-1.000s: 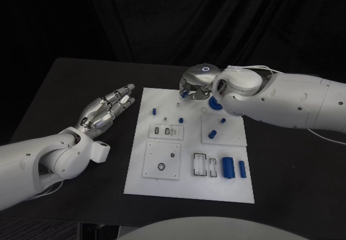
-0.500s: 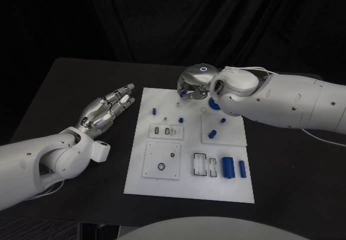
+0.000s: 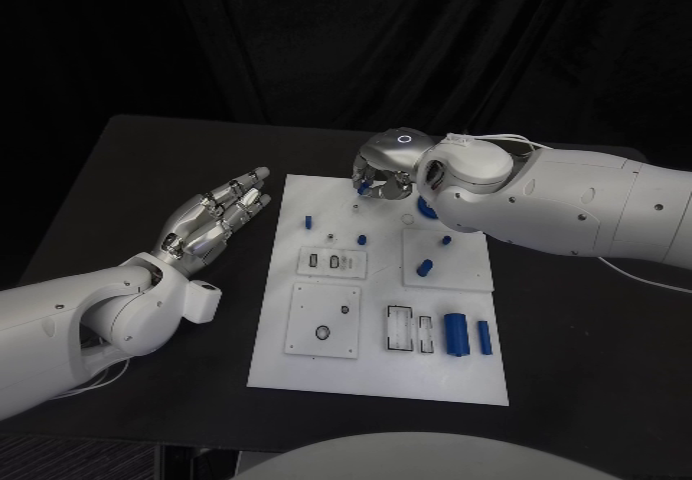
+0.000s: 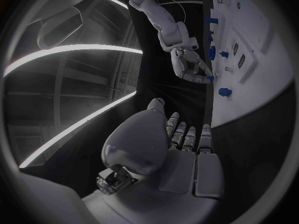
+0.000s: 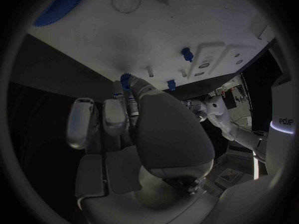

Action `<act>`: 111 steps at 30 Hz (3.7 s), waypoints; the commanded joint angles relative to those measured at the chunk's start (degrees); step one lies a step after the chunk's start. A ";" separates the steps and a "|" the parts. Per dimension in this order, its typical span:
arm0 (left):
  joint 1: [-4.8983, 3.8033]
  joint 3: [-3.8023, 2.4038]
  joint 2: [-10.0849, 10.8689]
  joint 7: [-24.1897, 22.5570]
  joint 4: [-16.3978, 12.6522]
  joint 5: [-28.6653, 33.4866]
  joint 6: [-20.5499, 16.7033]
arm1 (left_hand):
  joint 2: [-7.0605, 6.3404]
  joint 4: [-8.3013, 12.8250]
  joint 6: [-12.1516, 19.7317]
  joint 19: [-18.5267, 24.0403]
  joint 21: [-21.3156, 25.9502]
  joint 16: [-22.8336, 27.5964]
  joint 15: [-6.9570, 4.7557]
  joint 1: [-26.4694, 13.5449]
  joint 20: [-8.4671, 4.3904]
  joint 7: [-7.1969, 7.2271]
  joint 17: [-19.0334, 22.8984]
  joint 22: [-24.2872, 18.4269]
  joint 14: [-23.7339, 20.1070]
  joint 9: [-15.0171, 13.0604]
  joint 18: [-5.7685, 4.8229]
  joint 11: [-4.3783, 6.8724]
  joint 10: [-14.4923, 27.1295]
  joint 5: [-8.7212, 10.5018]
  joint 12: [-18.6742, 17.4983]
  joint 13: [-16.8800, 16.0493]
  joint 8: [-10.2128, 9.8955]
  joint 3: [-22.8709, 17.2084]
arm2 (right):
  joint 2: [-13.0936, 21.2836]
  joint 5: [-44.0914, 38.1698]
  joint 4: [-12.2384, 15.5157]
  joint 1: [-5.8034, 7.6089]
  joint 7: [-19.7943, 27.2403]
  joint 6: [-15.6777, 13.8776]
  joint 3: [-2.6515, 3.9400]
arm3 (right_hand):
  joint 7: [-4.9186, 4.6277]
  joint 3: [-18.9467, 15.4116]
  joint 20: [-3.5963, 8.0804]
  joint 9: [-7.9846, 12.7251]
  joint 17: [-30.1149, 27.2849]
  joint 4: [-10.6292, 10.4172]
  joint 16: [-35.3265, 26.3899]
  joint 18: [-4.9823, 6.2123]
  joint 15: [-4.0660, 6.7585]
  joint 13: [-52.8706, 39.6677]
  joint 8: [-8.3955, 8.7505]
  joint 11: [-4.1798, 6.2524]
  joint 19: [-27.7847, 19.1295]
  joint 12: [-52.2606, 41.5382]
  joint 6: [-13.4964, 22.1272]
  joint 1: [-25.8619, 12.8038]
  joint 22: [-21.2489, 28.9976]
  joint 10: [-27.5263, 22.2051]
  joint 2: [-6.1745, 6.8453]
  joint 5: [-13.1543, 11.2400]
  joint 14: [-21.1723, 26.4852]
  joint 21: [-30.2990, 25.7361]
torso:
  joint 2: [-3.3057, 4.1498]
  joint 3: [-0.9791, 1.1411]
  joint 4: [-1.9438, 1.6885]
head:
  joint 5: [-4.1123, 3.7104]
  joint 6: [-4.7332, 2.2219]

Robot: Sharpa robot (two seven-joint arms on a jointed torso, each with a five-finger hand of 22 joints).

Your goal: Assemble the parts on the task board

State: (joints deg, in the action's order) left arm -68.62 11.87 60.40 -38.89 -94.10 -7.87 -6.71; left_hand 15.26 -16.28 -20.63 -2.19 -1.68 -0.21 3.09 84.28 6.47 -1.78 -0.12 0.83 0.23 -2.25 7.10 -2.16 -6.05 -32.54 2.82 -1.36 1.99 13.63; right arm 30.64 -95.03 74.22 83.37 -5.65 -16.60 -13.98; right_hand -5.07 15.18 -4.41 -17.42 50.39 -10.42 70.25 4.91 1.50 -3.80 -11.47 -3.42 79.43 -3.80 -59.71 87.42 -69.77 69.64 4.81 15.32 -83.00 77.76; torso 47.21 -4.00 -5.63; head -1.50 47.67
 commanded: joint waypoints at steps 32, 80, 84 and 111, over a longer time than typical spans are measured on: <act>-0.06 0.15 0.55 -10.62 0.36 0.31 0.88 | -0.22 0.02 0.03 -0.01 -0.08 0.11 0.52 0.92 0.66 -0.57 0.02 0.06 0.05 -0.08 0.50 -0.57 0.04 -0.49 -0.08 0.06 0.38 -0.42 | 12.05 4.62 8.22 2.95 -1.76 -3.80 0.60 | 0.70 -2.09 1.42 7.58 -3.21 0.69 -3.44 0.03 1.79 -17.49 5.53 3.02 -1.67 -29.67 7.64 -2.82 -0.85 -7.36 0.73 -1.62 2.88 -2.39 | 0.00 0.05 0.18 | 0.56 -0.65; 0.01 0.27 0.26 -9.75 1.32 0.31 2.18 | -0.46 0.15 0.05 0.25 0.10 0.17 0.40 1.77 1.19 -1.24 0.08 -0.03 -0.12 -0.08 1.02 -0.65 0.32 -0.93 -0.17 0.10 0.37 -0.94 | 20.40 3.86 11.19 -1.60 -7.38 2.70 -0.18 | 0.34 -5.41 1.54 7.83 39.61 0.55 19.75 -3.14 2.06 -86.20 7.01 3.69 6.05 -86.20 12.63 -9.26 -15.16 20.36 0.01 4.72 -7.00 7.47 | 0.05 0.01 0.06 | -2.22 -0.32; 0.01 0.27 0.19 -9.62 1.39 0.31 2.35 | -0.46 0.14 -0.05 0.25 0.10 0.17 0.42 1.80 1.24 -1.37 0.08 -0.03 -0.13 -0.09 1.06 -0.65 0.36 -0.93 -0.18 0.11 0.39 -0.96 | 20.39 3.83 11.11 -1.70 -7.47 2.84 -0.18 | 0.07 -5.34 1.45 7.38 39.61 0.83 19.75 -3.13 1.91 -86.20 6.36 3.49 6.02 -86.20 11.43 -9.26 -15.16 20.36 0.06 4.63 -7.00 7.41 | 0.05 0.03 0.17 | -2.06 -0.29; 0.03 0.27 -0.25 -9.15 1.88 0.31 3.11 | -0.34 0.11 -0.73 0.18 0.05 0.15 0.68 2.01 1.67 -2.15 0.07 0.00 -0.09 -0.18 1.29 -0.78 0.51 -1.03 -0.24 0.12 0.52 -1.24 | 20.47 3.78 11.07 -1.85 -7.18 2.15 -0.18 | -0.14 -7.69 1.06 6.10 39.61 -0.60 19.75 -2.90 1.60 -86.20 6.42 3.19 5.48 -86.20 13.83 -12.07 -14.72 20.36 0.70 -4.07 -7.00 6.53 | -0.01 0.01 0.06 | -1.68 -0.95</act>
State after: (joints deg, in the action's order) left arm -68.60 12.17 60.26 -38.90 -92.12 -7.73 -4.42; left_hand 14.82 -16.21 -21.30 -2.06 -1.68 -0.21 3.48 85.63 7.84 -3.70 -0.14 0.84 0.22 -2.34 8.01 -2.77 -5.83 -33.21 2.83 -1.31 2.21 12.75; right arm 51.13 -90.82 85.38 81.80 -11.70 -14.98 -14.05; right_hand -5.18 7.90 -2.98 -11.37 74.92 -11.06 89.83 2.24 3.48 -74.93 -5.32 -0.01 83.95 -89.86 -46.33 75.83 -74.91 83.92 5.43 11.49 -84.06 84.52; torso 47.21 -3.95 -5.55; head -3.22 46.74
